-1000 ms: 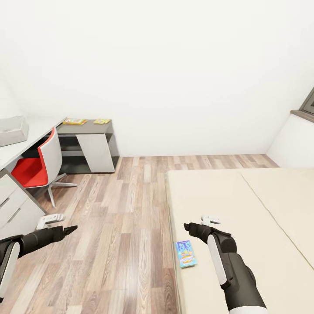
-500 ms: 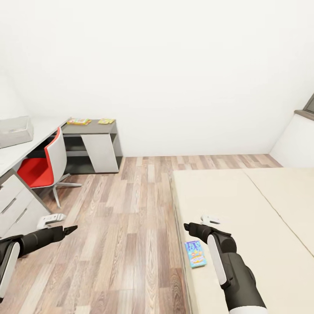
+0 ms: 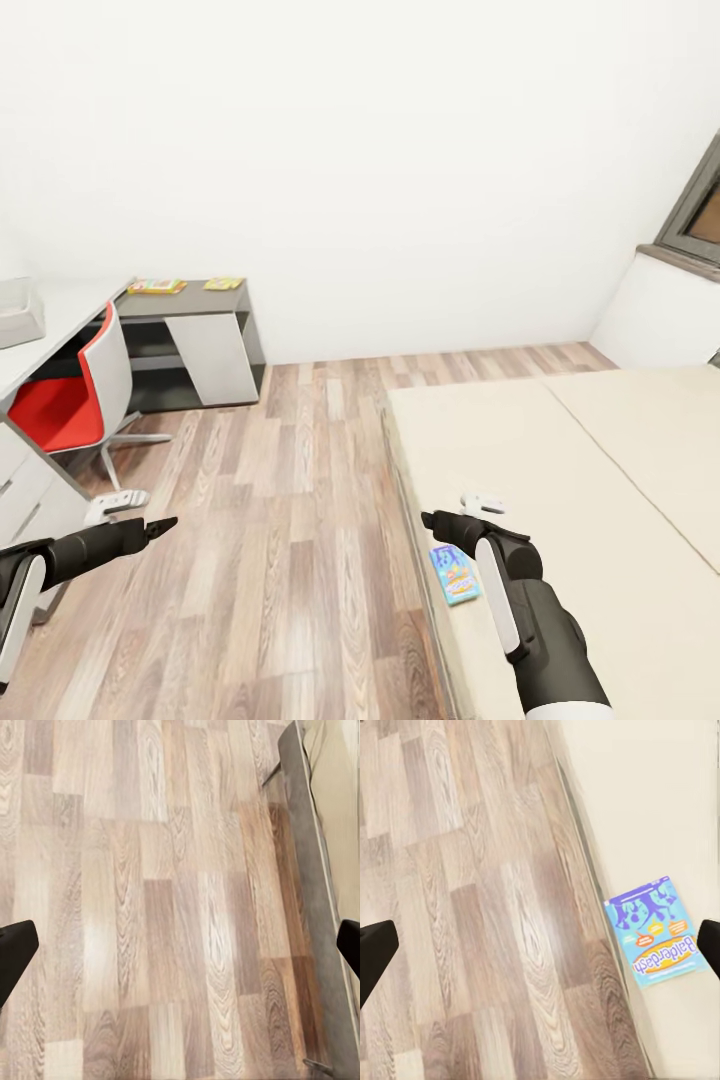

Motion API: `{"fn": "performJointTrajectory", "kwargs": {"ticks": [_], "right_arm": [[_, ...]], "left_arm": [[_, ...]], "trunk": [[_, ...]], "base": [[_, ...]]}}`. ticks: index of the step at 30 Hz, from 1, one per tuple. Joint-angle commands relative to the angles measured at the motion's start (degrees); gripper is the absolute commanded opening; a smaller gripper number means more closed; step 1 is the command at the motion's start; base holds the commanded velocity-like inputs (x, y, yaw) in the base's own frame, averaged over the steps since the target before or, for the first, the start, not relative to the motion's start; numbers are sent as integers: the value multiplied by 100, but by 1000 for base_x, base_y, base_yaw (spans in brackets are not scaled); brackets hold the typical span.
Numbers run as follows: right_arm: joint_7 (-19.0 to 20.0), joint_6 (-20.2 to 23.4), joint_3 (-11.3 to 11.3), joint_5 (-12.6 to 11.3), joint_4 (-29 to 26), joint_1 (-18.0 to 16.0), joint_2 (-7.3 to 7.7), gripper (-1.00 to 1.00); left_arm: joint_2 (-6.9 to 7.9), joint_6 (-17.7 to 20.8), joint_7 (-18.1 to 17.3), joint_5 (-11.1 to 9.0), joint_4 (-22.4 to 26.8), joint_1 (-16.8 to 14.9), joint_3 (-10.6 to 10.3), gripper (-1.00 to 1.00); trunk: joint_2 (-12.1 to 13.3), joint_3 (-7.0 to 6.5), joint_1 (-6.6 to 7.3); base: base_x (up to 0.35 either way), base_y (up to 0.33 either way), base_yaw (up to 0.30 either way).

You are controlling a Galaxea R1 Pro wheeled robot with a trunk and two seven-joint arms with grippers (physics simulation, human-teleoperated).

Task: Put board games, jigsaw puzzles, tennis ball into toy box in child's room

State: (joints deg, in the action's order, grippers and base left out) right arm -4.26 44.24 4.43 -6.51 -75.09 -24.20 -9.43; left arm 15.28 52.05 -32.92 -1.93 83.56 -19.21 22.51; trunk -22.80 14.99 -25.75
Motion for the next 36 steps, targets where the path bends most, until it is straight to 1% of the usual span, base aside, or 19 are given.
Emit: {"fn": "performJointTrajectory", "kwargs": {"ticks": [1, 31, 36], "right_arm": [[-44, 24, 6, -60, -4, -6, -6, 100], [-40, 16, 21, -77, 11, -6, -6, 100], [-47, -118, 22, -79, 11, -6, -3, 100]], "left_arm": [[1, 42, -13, -18, 2, -4, 8, 100], [1, 42, -13, -18, 2, -4, 8, 100], [1, 42, -15, -18, 2, -4, 8, 100]], "trunk": [[-11, 9, -4], [-11, -79, -4], [-11, -96, -4]], "base": [[0, 256, -270], [0, 285, -275], [0, 283, -275]]}}
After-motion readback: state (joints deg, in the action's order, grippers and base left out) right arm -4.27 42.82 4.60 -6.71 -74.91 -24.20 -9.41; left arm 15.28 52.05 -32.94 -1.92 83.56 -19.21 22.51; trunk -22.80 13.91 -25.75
